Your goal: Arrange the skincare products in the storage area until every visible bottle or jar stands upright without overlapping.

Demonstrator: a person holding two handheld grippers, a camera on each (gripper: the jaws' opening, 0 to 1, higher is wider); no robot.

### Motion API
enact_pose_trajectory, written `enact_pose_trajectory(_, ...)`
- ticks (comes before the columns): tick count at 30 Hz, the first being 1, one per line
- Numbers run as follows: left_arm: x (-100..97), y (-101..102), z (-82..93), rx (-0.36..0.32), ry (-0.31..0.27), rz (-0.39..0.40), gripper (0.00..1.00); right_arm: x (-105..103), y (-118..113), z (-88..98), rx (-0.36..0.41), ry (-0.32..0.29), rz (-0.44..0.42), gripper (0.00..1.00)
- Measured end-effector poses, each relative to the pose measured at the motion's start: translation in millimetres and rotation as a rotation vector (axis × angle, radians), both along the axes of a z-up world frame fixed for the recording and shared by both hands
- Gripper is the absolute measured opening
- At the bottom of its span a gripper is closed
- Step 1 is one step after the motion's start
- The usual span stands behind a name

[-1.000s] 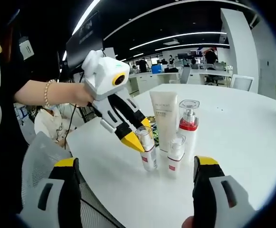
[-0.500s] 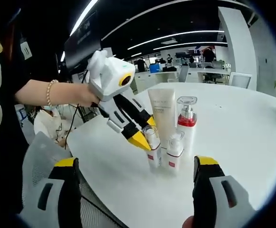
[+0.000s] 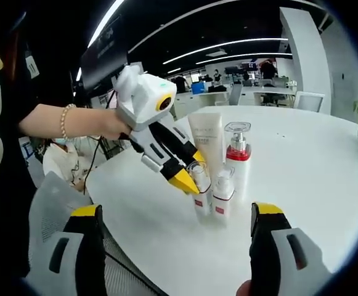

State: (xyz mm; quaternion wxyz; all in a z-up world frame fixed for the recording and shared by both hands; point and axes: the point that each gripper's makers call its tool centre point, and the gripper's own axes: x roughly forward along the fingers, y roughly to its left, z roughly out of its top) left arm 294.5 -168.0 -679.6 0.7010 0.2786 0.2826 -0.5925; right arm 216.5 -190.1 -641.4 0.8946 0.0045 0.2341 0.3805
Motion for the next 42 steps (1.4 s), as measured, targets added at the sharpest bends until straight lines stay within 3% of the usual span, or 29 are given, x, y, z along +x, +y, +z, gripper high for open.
enact_pose_trajectory(28, 0.2, -6.5, -0.8, 0.001, -0.015, -0.012, 0.25, 0.0, -1.9, -0.9, 0.004, 0.012, -0.007, 0.99)
enact_pose_trajectory(42, 1.5, -5.8, 4.4, -0.011, -0.029, -0.010, 0.31, -0.4, -1.9, -0.5, 0.001, 0.013, -0.003, 0.99)
